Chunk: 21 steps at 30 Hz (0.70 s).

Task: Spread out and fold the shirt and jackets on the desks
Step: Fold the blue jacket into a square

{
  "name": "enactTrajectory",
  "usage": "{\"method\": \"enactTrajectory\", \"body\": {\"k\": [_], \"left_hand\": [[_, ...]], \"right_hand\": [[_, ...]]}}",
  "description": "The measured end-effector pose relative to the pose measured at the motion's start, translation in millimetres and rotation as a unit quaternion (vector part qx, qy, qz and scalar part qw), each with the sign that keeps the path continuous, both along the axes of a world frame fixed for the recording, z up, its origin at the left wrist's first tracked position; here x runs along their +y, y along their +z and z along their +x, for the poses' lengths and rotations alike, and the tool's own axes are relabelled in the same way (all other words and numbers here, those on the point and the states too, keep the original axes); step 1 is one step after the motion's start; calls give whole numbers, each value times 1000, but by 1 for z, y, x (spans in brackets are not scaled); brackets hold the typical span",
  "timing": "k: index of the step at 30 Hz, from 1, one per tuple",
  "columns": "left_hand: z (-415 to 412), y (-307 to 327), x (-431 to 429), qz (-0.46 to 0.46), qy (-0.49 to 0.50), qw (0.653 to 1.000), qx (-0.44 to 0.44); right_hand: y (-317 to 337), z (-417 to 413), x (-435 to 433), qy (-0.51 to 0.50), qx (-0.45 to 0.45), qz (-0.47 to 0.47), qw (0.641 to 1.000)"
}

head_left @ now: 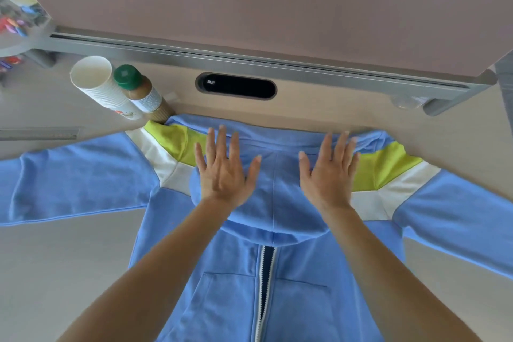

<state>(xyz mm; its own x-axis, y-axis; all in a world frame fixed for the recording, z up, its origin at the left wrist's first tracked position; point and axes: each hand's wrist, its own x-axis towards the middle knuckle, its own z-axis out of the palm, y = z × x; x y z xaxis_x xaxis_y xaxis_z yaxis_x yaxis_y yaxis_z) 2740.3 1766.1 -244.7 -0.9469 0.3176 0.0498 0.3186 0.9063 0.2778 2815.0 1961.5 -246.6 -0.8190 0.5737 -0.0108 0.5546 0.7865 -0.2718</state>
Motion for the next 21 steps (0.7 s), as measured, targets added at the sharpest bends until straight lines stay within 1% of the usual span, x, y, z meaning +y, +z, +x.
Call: {"method": "enactTrajectory", "body": {"k": [2,4,7,11,13,16,21], "left_hand": [[21,-16,-17,-25,-59,998,15],[26,-31,-34,-61,-79,995,16],[22,-37,-41,-81,-91,993,10],[31,-31,-37,-57,-77,995,-2],[43,-33,-43,-58,-91,994,-1],[52,-38,-51,-86,-127,988,-20],[53,-35,-51,-96,-131,985,-50]], "right_hand": [[-12,26,-23,88,-26,27,995],[-26,37,-28,121,-47,66,989],[-34,41,-23,127,-66,89,986],[-21,37,-33,112,-39,98,988],[-19,38,-43,131,-22,83,988],[-30,48,-48,175,-50,82,980],[-29,55,-46,179,-64,74,979]]}}
